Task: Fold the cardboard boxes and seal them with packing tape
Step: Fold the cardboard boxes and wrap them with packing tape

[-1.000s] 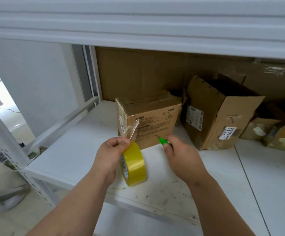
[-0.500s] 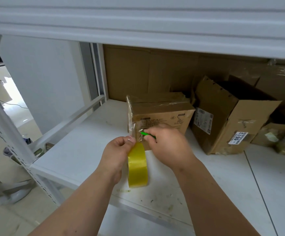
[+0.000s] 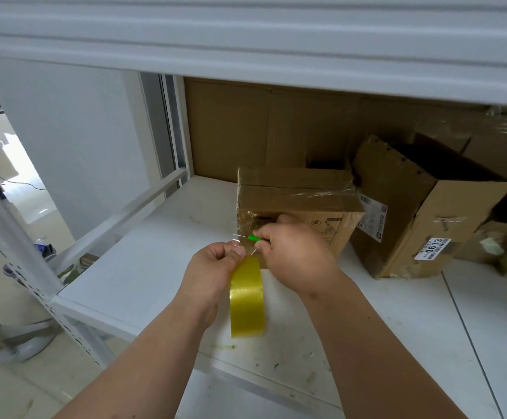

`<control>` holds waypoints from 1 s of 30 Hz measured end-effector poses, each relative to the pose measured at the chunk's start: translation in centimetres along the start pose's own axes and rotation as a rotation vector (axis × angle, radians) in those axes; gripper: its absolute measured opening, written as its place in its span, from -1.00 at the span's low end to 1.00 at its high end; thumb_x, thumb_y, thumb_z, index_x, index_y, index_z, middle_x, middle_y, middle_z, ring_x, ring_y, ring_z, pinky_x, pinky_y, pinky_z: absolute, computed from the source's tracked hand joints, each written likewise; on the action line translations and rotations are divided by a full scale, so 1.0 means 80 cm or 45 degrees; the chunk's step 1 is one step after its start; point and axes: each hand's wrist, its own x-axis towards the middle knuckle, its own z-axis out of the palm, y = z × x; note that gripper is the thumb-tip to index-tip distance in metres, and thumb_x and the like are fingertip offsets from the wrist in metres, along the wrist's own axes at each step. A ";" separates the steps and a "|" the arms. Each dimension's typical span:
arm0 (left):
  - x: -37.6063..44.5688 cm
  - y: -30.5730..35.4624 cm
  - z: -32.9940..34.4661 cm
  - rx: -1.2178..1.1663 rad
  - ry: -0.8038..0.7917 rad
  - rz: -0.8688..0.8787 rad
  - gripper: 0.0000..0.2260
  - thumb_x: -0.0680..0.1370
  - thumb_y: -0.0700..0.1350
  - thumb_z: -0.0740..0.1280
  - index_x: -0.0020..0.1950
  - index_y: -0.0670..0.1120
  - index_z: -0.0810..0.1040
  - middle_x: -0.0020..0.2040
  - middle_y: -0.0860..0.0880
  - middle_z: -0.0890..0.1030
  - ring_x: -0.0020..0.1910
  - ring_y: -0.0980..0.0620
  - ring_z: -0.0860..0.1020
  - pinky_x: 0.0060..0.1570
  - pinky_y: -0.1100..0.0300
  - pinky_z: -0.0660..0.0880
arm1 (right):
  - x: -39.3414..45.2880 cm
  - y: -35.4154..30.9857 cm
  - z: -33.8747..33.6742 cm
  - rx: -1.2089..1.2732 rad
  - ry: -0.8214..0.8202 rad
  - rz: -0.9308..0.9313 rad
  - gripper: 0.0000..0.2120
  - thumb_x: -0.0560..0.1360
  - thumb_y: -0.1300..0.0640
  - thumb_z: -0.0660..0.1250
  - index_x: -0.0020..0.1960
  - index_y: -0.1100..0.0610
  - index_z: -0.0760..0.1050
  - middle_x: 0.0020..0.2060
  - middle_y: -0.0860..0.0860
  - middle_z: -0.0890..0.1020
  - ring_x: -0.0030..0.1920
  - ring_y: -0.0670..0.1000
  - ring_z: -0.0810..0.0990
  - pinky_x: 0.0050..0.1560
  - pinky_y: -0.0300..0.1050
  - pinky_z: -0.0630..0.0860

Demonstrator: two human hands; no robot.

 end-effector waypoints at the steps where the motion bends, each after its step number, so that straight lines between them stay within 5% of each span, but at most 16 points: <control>1: 0.003 0.001 -0.002 0.006 0.014 0.001 -0.83 0.59 -0.13 0.38 -0.14 -0.18 0.65 -0.17 -0.08 0.66 -0.16 0.01 0.56 -0.06 0.14 0.46 | 0.001 0.005 -0.001 -0.045 -0.019 0.027 -0.81 0.58 0.05 0.26 0.08 0.00 0.63 -0.06 0.00 0.52 -0.03 0.08 0.57 -0.11 -0.09 0.49; 5: 0.011 0.004 -0.008 -0.034 0.022 -0.024 -0.82 0.59 -0.15 0.38 -0.21 -0.15 0.62 -0.14 -0.02 0.71 -0.22 0.19 0.64 -0.30 0.43 0.48 | -0.011 0.035 0.000 -0.152 -0.070 0.179 -0.78 0.57 0.11 0.22 0.11 -0.01 0.60 0.01 0.03 0.54 0.01 0.10 0.58 -0.09 -0.08 0.48; 9: 0.011 0.001 -0.002 0.011 -0.038 -0.039 -0.81 0.58 -0.13 0.39 -0.21 -0.16 0.62 -0.05 -0.12 0.71 -0.28 0.26 0.63 -0.40 0.51 0.43 | -0.037 0.058 0.022 -0.230 -0.105 0.306 -0.75 0.60 0.04 0.16 0.16 -0.02 0.58 0.00 0.01 0.56 -0.05 0.06 0.56 -0.06 -0.11 0.46; 16: 0.008 0.004 0.002 0.016 -0.039 -0.056 -0.83 0.57 -0.07 0.41 -0.13 -0.15 0.67 0.02 -0.06 0.71 0.08 0.02 0.61 0.06 0.17 0.47 | -0.060 0.065 0.051 -0.349 -0.407 0.489 -0.68 0.59 -0.05 0.11 0.31 -0.09 0.43 0.14 0.00 0.57 0.18 0.09 0.47 0.18 0.10 0.26; 20: 0.006 0.006 0.002 0.030 -0.053 -0.053 -0.80 0.57 -0.06 0.41 -0.07 -0.19 0.67 0.01 -0.10 0.71 0.15 -0.12 0.61 0.31 -0.07 0.45 | -0.040 0.042 0.042 0.329 -0.062 0.628 -0.70 0.57 -0.12 0.18 0.24 -0.13 0.53 0.12 -0.12 0.56 0.17 0.01 0.48 0.20 0.00 0.30; 24: 0.005 0.006 -0.003 -0.019 -0.124 -0.063 -0.83 0.56 -0.11 0.40 -0.06 -0.21 0.67 -0.04 -0.17 0.71 0.00 -0.12 0.64 0.14 -0.01 0.54 | -0.021 -0.005 0.042 1.351 -0.003 0.716 -0.83 0.48 -0.11 0.40 0.01 -0.09 0.66 -0.10 -0.21 0.69 -0.02 -0.19 0.63 -0.04 -0.25 0.50; 28: 0.006 0.007 -0.008 0.077 -0.037 0.011 -0.94 0.51 -0.12 0.47 -0.13 -0.09 0.69 -0.17 -0.03 0.72 -0.11 0.00 0.67 -0.16 0.28 0.51 | -0.014 -0.022 0.055 1.540 0.059 0.806 -0.88 0.51 0.10 0.43 -0.20 0.01 0.65 -0.22 -0.07 0.71 -0.09 -0.05 0.66 -0.06 -0.15 0.57; 30: 0.009 0.008 -0.011 0.176 0.068 0.076 -0.84 0.48 -0.05 0.50 0.05 0.02 0.67 -0.17 0.07 0.71 -0.11 0.10 0.66 -0.23 0.39 0.48 | -0.014 -0.025 0.060 1.554 0.038 0.809 -0.87 0.53 0.10 0.41 -0.19 0.02 0.65 -0.26 -0.11 0.70 -0.12 -0.07 0.63 -0.08 -0.17 0.53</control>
